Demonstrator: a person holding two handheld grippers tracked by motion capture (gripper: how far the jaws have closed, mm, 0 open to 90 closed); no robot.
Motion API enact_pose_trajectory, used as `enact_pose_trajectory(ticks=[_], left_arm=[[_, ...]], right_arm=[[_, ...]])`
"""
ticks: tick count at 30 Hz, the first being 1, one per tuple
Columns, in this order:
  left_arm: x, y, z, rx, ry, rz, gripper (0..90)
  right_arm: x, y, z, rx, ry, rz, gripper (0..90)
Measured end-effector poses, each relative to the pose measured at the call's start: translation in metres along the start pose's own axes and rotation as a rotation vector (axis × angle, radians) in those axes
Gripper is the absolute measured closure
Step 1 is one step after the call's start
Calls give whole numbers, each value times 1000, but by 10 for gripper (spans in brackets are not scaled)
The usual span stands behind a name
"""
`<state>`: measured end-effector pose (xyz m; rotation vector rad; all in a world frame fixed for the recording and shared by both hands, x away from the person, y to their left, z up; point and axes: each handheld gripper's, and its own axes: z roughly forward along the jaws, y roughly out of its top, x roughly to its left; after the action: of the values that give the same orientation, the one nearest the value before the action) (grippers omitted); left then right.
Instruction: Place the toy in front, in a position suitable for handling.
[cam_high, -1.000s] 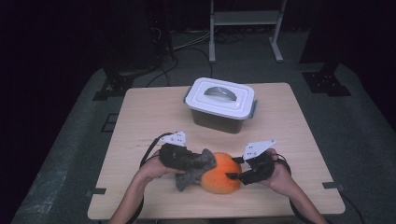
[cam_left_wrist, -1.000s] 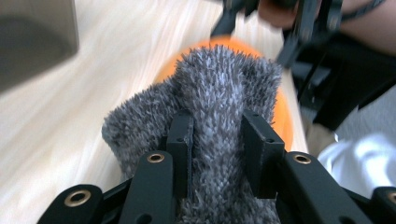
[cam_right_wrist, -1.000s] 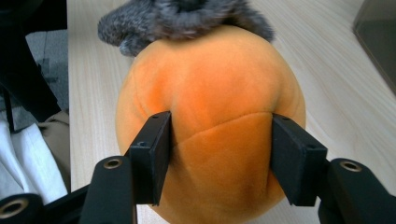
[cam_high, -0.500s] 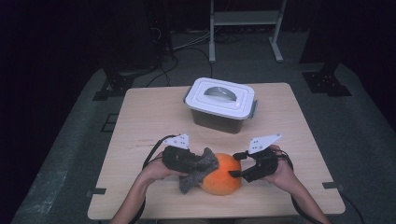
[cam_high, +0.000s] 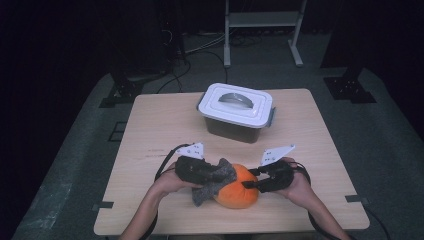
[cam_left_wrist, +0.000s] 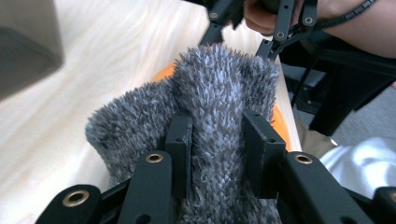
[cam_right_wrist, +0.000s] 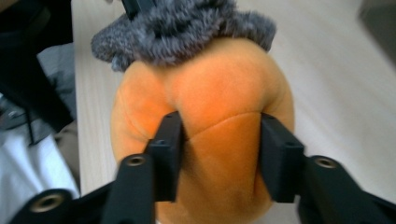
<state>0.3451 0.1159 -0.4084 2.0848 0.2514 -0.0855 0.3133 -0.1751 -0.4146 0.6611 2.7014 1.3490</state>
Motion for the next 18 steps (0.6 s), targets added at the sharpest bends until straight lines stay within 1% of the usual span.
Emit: enact_pose_trajectory(ticks=[2, 3, 5, 7, 9, 11, 12, 15, 17, 18], left_arm=[[-1, 4, -4, -18, 29, 10, 667], [-2, 6, -6, -31, 36, 14, 667], [-5, 10, -6, -44, 38, 31, 667], [-9, 13, -3, -34, 39, 43, 666], [-9, 11, 0, -5, 43, 47, 666], [-6, 7, 2, 23, 43, 40, 667], [-4, 4, 2, 29, 37, 31, 668], [3, -4, -1, 46, 21, -10, 669], [7, -9, -4, 69, 24, -34, 669], [8, -11, -5, 70, 23, -47, 669]], right_arm=[[2, 2, -2, -41, -31, 4, 590], [3, 4, -2, -57, -39, 11, 590], [7, 8, -2, -76, -65, 0, 589], [12, 11, 2, -66, -83, -30, 588], [18, 12, 5, -47, -106, -65, 585], [17, 10, 5, -31, -107, -71, 581], [15, 9, 5, -25, -103, -72, 577], [12, 7, 3, -21, -96, -68, 575], [11, 5, 2, -21, -94, -64, 575], [11, 5, 1, -21, -96, -58, 573]])
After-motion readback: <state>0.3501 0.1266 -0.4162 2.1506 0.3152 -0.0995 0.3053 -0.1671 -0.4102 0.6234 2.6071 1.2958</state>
